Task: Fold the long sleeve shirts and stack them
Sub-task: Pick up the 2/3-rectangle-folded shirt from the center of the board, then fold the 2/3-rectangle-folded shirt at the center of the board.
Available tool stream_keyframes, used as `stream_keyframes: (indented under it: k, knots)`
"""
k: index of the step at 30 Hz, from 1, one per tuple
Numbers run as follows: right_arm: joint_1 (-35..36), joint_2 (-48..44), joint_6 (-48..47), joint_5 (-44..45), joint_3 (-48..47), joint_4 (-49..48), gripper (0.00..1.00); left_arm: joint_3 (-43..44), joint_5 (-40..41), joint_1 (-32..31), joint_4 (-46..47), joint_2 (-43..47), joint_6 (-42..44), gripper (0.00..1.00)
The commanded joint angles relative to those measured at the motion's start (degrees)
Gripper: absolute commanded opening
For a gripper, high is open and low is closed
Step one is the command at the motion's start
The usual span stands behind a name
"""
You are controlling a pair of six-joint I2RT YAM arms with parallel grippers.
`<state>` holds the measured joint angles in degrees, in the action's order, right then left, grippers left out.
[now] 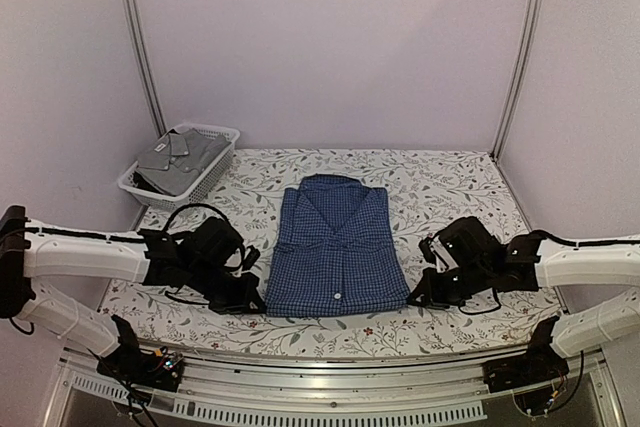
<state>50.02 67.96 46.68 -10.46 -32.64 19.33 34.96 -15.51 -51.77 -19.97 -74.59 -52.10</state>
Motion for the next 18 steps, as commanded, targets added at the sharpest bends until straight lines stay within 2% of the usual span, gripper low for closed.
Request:
stream_keyframes:
  k: [1, 7, 10, 14, 18]
  knots:
    - [0.54, -2.66, 0.4, 4.68, -2.84, 4.03, 0.0, 3.49, 3.99, -0.71, -6.51, 2.91, 0.57, 0.0]
    - [0.48, -4.16, -1.46, 7.99, -11.6, 7.33, 0.0, 11.79, 7.37, -0.38, -12.27, 4.55, 3.85, 0.0]
    - [-2.22, 1.49, -5.19, 7.36, -20.72, 9.47, 0.0, 19.69, 4.65, 3.88, -14.15, 1.09, 8.3, 0.0]
    - [-10.55, 13.66, -12.03, 4.07, -30.83, 7.1, 0.0, 29.66, -0.61, 15.27, -11.23, -8.74, 16.94, 0.0]
    - [-20.66, 29.11, -18.45, -0.2, -40.66, -0.68, 0.0, 40.34, -3.97, 25.11, -4.45, -27.15, 22.03, 0.0]
